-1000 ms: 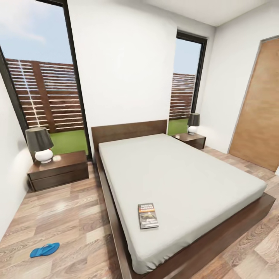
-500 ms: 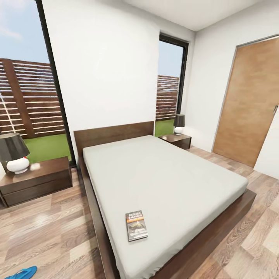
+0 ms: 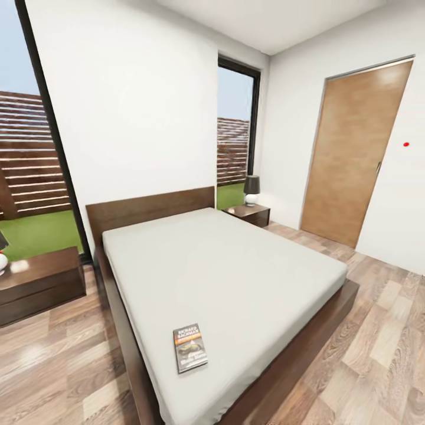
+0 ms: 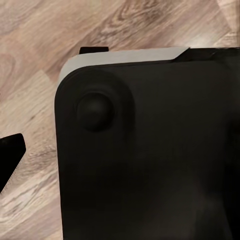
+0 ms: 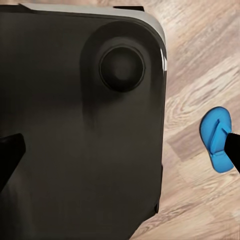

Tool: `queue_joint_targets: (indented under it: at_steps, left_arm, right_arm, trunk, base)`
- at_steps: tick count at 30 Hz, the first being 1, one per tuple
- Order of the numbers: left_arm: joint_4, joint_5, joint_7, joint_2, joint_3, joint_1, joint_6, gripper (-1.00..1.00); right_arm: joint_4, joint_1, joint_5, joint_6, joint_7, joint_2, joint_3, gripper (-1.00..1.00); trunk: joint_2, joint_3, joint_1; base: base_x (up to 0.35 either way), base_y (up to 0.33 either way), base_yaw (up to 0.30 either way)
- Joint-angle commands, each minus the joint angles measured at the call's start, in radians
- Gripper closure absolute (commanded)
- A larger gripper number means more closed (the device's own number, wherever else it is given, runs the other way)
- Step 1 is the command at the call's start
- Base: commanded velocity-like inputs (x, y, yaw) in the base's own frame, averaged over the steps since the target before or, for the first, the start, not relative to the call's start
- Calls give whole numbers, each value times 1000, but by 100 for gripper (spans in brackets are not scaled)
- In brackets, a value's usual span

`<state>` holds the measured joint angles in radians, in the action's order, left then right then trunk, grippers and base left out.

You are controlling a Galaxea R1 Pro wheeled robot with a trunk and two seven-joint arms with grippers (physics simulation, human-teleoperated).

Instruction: In the bedroom, move the book from the bed onto either nightstand, and place the two sandals side by side next to the bed.

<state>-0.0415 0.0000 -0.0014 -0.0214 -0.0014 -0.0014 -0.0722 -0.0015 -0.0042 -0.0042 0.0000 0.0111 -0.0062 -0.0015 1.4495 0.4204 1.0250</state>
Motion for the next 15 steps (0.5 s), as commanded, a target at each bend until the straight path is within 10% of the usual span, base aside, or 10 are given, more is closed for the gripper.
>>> queue_joint_targets:
  at_steps: [1, 15]
  left_arm:
    - [0, 0, 0, 0, 0, 0, -3, -100]
    - [0, 0, 0, 1, 0, 0, -3, -100]
  right_arm:
    - [0, 0, 0, 0, 1, 0, 0, -100]
    - [0, 0, 0, 0, 1, 0, 0, -100]
  trunk:
    - [0, 0, 0]
    - [0, -10, 0]
  base:
    - [0, 0, -247]
    - [0, 0, -250]
